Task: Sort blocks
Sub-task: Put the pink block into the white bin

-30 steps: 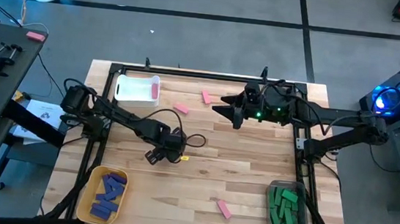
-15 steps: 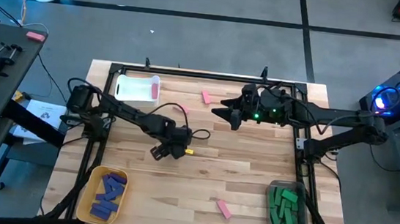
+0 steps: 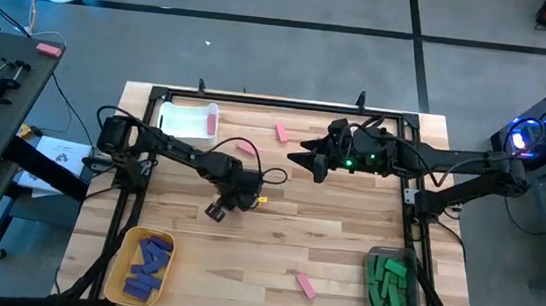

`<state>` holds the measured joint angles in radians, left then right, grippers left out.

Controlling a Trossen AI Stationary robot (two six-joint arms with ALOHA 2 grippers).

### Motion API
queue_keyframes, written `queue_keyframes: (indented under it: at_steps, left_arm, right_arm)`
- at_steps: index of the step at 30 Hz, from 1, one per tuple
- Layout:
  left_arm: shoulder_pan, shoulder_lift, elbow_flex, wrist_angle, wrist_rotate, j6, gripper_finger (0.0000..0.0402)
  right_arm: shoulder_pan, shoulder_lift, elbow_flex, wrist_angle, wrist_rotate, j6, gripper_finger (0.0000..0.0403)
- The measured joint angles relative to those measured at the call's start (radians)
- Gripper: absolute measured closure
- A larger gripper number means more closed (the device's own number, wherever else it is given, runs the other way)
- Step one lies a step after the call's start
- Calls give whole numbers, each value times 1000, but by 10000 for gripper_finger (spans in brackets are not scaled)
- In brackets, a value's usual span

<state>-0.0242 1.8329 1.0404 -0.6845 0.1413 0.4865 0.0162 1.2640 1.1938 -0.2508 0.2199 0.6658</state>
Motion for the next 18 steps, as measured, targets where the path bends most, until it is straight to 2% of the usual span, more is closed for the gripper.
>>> queue_keyframes:
  at_steps: [3,6,9,13,16,18]
  left_arm:
    - [26,-39,-6,-30,58,-118,352]
    - [80,-136,-12,-71,61,-196,352]
    - [161,-287,-28,-33,-47,-258,352]
    - [307,-493,-66,33,-252,-290,352]
    - [460,-609,-89,49,-394,-294,352]
    - [571,-654,-110,56,-429,-310,352]
  right_arm:
    - [1,0,0,-1,6,10,147]
    - [9,0,0,0,8,8,147]
    - [20,0,0,0,8,8,147]
    - [39,0,0,-1,29,8,147]
    - [52,0,0,0,50,10,147]
    - [64,0,0,-3,68,12,147]
